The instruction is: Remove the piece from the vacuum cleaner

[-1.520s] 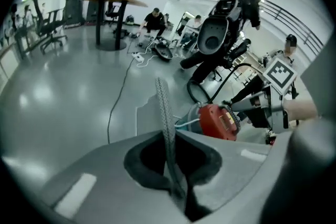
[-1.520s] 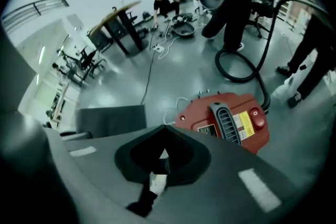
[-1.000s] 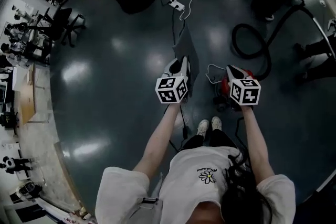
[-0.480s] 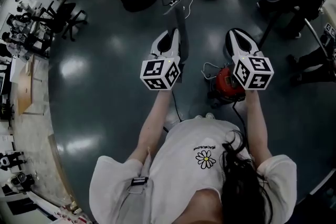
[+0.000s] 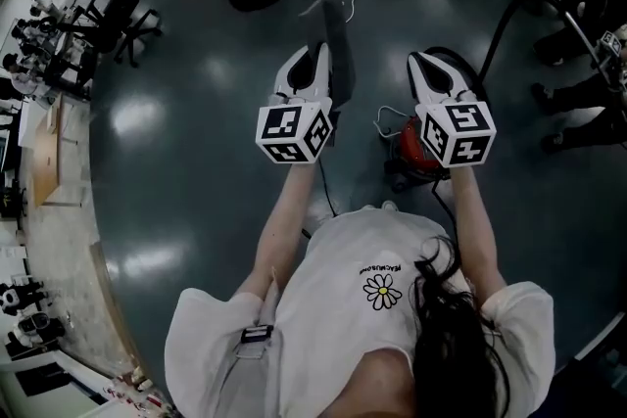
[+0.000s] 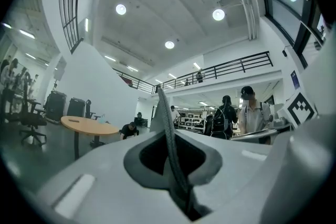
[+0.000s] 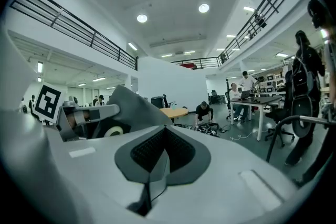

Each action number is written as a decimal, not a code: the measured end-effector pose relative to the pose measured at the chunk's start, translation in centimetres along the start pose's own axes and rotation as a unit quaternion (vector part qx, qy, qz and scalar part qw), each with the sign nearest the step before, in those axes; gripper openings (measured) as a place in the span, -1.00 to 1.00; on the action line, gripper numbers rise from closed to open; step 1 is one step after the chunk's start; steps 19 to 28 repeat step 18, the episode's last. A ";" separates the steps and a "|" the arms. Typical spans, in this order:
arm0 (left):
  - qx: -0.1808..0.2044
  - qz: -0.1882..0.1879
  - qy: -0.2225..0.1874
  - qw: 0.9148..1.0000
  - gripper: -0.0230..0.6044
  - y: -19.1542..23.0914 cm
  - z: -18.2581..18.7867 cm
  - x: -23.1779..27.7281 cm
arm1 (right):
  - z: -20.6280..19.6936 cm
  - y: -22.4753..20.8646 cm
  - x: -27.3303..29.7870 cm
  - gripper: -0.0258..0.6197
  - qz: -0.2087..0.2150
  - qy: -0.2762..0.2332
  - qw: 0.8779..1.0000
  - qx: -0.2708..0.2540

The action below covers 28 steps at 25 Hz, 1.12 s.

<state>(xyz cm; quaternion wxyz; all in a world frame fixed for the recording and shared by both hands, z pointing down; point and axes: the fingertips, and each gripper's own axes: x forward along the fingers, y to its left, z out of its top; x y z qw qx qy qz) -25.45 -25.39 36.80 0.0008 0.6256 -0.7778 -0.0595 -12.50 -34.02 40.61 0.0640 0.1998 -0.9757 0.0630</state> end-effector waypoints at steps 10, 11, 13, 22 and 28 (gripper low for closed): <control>0.014 0.000 -0.002 1.000 -0.89 -0.8 0.4 -0.5 | -0.9 0.0 -0.4 -0.85 0.006 0.005 1.000 0.007; 0.013 0.001 -0.002 1.000 -0.89 -0.7 0.4 -0.6 | -1.1 0.3 -0.3 -0.85 0.009 0.007 1.000 0.007; 0.008 0.001 0.000 1.000 -0.89 -0.7 0.2 -0.9 | -1.6 0.9 -0.2 -0.85 0.015 0.012 1.000 0.009; -0.001 -0.003 0.002 1.000 -0.89 -0.9 -0.5 -1.6 | -2.5 2.6 -0.1 -0.85 0.029 0.018 0.999 0.002; -0.001 -0.003 0.002 1.000 -0.89 -0.9 -0.5 -1.6 | -2.5 2.6 -0.1 -0.85 0.029 0.018 0.999 0.002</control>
